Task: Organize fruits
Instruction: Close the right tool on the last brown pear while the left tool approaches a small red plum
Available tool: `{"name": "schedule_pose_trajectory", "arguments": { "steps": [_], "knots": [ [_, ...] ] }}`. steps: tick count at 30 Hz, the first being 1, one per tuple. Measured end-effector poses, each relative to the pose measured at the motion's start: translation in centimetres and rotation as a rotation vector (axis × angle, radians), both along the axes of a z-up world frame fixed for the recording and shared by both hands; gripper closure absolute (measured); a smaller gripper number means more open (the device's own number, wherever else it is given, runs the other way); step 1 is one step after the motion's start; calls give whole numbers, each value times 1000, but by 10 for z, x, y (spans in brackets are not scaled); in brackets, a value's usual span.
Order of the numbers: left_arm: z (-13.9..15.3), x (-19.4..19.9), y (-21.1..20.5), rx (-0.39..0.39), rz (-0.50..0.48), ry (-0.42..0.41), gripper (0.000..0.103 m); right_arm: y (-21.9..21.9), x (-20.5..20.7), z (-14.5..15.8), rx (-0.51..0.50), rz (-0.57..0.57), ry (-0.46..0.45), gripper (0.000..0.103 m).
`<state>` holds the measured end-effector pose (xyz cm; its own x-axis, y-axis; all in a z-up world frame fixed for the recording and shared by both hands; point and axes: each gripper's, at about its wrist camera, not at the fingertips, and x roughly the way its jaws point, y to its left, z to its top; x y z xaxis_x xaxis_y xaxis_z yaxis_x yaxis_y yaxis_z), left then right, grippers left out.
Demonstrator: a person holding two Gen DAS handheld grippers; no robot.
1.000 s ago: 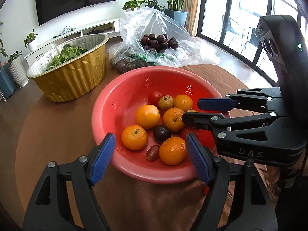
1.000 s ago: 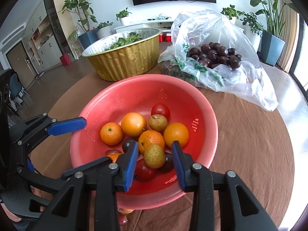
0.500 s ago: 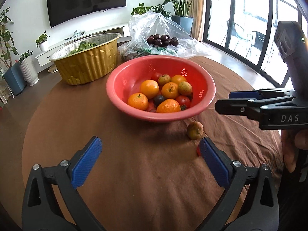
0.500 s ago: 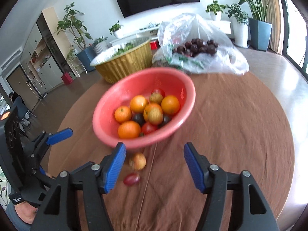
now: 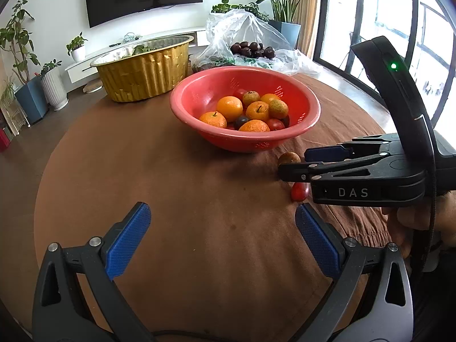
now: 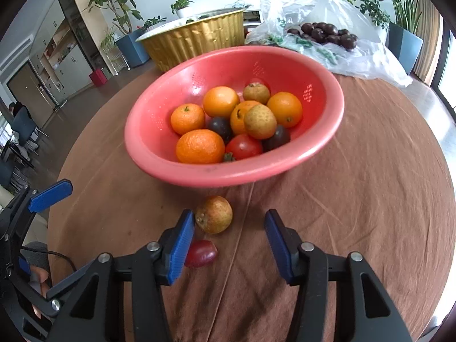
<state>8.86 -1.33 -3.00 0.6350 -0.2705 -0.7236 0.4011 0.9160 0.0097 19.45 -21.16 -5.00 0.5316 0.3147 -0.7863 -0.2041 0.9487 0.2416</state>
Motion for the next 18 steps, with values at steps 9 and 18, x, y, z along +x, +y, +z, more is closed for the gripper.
{"name": "schedule_pose_trajectory", "arguments": {
  "steps": [9,18],
  "knots": [
    [-4,5,2,5,19,9,0,19,0,0,-84,46,-30,65],
    [-4,7,-1,11,9,10,0,13,-5,4,-46,43,-20,73]
  ]
}}
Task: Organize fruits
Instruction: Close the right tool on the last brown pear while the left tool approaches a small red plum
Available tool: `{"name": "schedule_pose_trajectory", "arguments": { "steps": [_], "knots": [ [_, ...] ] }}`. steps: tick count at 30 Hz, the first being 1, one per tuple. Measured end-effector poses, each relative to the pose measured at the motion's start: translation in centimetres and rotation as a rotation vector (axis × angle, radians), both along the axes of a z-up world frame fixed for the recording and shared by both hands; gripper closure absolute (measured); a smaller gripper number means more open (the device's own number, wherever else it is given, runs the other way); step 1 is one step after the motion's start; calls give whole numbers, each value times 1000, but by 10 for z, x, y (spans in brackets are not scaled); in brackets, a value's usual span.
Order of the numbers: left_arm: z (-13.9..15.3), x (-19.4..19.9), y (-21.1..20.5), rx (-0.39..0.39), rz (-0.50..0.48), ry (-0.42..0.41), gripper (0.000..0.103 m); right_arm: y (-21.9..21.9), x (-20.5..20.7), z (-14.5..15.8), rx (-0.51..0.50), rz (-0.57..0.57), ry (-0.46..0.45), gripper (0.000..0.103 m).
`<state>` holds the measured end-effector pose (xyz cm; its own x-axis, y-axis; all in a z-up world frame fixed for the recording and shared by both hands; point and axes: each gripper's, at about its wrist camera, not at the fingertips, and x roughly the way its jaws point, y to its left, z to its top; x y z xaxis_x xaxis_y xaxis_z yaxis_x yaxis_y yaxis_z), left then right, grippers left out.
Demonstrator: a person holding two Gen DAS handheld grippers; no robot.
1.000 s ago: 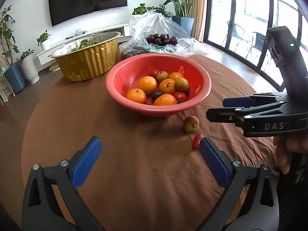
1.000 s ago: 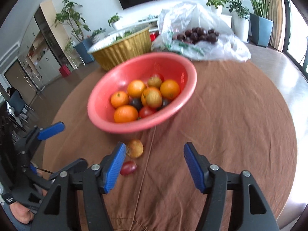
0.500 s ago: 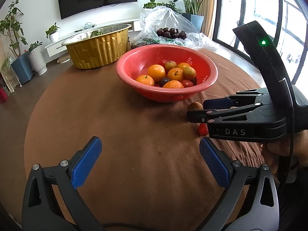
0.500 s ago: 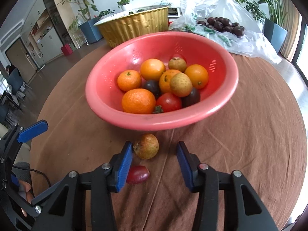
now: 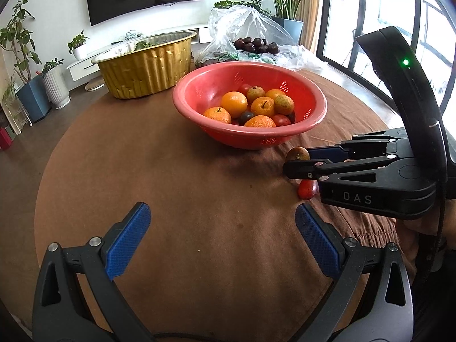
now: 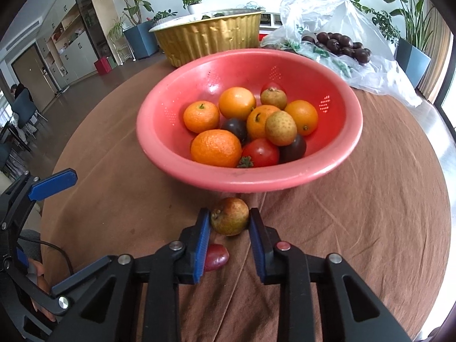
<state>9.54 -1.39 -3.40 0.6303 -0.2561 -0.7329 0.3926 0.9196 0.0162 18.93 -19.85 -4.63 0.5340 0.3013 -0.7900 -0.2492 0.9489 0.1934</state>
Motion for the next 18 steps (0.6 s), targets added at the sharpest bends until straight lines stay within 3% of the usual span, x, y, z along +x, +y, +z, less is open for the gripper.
{"name": "schedule_pose_trajectory", "arguments": {
  "steps": [9,16,18],
  "knots": [
    [2,10,-33,41,-111,10,0,-54,-18,12,166,-126,5,73],
    [-4,19,-73,77,-238,36,1,-75,-24,15,212,-175,-11,73],
    [-6,20,-80,89,-266,39,7,-76,-24,15,219,-174,-11,73]
  ]
}}
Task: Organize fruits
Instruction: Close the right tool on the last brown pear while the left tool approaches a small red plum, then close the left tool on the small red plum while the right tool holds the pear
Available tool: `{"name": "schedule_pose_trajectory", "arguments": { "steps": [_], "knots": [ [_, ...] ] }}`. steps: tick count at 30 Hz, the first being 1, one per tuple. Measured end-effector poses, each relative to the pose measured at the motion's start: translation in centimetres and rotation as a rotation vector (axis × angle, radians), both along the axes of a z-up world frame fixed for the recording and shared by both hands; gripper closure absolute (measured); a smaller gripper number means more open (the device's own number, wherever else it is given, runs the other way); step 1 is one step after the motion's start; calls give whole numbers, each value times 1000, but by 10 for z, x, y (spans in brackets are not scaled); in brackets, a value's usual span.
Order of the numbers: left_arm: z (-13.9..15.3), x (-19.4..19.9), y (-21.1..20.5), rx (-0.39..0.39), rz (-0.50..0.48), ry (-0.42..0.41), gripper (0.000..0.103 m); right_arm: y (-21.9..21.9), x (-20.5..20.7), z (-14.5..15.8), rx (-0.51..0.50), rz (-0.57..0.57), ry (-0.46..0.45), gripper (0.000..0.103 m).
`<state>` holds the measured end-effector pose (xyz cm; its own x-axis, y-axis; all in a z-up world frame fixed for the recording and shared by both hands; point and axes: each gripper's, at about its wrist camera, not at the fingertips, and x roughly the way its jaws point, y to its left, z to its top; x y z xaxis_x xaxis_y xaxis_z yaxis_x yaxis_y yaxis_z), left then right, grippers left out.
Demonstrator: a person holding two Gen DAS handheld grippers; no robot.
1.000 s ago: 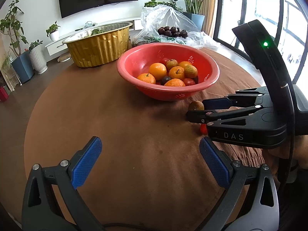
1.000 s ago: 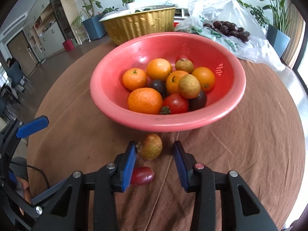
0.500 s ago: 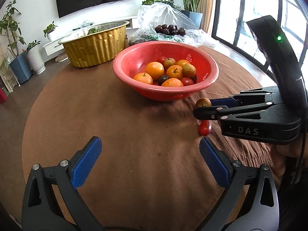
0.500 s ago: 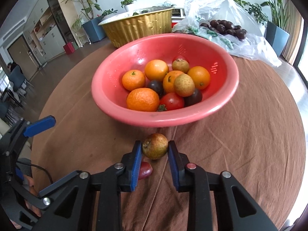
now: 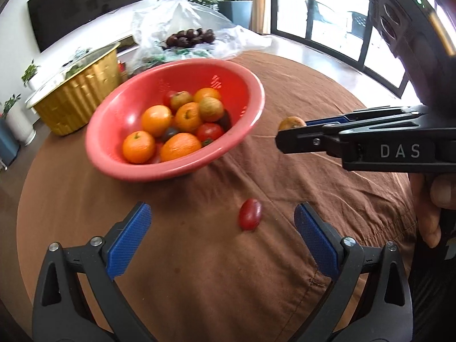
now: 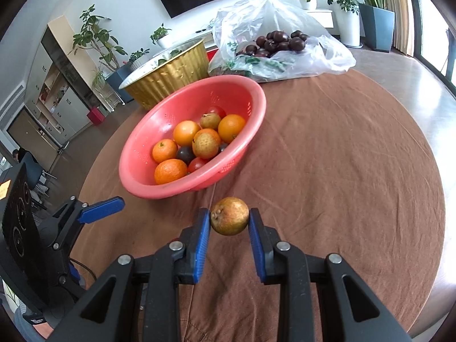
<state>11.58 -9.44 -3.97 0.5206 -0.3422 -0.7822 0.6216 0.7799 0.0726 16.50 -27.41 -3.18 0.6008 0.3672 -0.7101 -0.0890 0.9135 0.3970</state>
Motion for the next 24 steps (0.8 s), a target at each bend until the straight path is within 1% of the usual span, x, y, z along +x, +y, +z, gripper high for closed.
{"name": "schedule_pose_trajectory", "arguments": {
  "steps": [1,3,4,6,10,12,15,17,19,21,22,24],
  "knots": [
    [-1,2,-2,1,-9,9,9,-1,-1,-1,2,1,-1,73],
    [-3,7,-5,-4,-20,30,23,-2,-1,-1,3,2,-1,73],
    [-4,9,-5,-6,-24,38,26,-1,-1,-1,6,3,-2,73],
    [-6,12,-7,-6,-34,53,39,-2,-2,-2,13,5,-3,73],
    [-10,11,-12,10,-72,66,47,-3,-2,-3,18,5,-1,73],
    [-12,8,-13,22,-88,70,55,-2,-3,-3,18,6,-2,73],
    [-16,8,-15,29,-98,87,62,-2,-3,-3,17,9,-5,73],
    [-18,9,-16,31,-96,96,65,-2,-4,-3,17,9,-5,73],
    [-19,11,-16,31,-96,102,65,-1,-4,-3,18,9,-4,73],
    [-21,11,-16,30,-100,111,74,-1,-4,-3,17,10,-4,73],
    [-22,11,-16,32,-103,115,74,-1,-4,-3,17,11,-4,73],
    [-22,9,-16,27,-114,118,80,-1,-4,-3,17,11,-3,73]
  ]
}}
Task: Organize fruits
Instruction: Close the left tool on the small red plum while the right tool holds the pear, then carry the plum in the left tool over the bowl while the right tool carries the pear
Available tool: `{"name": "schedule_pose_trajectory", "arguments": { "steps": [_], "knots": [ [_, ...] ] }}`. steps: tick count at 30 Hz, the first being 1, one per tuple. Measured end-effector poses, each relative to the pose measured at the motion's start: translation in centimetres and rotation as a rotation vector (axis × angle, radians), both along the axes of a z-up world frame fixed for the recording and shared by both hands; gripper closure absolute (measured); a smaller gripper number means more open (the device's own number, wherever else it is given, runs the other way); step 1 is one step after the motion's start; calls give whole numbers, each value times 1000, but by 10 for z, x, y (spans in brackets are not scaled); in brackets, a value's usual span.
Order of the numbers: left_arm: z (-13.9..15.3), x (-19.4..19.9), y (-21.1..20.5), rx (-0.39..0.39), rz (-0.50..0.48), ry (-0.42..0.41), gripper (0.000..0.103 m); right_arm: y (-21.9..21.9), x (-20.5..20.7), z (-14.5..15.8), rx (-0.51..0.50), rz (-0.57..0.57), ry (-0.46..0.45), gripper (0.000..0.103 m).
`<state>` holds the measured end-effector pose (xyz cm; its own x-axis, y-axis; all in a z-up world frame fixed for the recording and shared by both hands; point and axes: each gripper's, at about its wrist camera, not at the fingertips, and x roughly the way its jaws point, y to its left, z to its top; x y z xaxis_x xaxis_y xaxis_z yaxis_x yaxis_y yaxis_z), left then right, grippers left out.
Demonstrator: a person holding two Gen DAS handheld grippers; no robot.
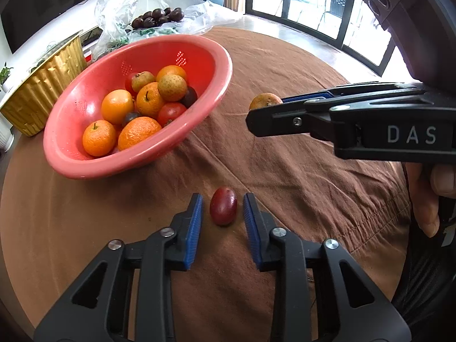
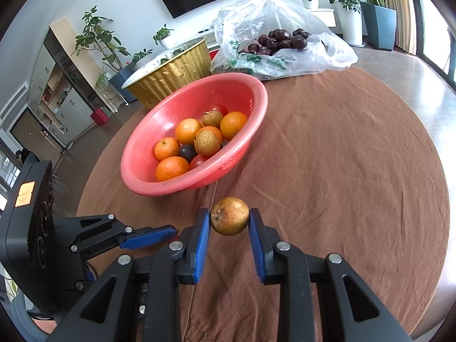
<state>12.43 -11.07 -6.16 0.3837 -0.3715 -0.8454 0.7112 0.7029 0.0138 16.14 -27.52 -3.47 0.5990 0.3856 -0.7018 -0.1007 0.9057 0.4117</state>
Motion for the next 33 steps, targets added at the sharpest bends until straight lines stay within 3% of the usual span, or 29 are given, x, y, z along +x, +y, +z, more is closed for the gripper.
{"name": "schedule_pose_trajectory", "arguments": {
  "steps": [6,18,33],
  "knots": [
    [1,-3,-2,11,-12,-5,86,1,0,-1,-2,0,0,73],
    [7,-3,15,-65,43,11,86,0,0,-1,1,-4,-2,73],
    [65,12,63,-215,162,-60,86,10,-1,18,-35,15,-45,73]
  ]
}}
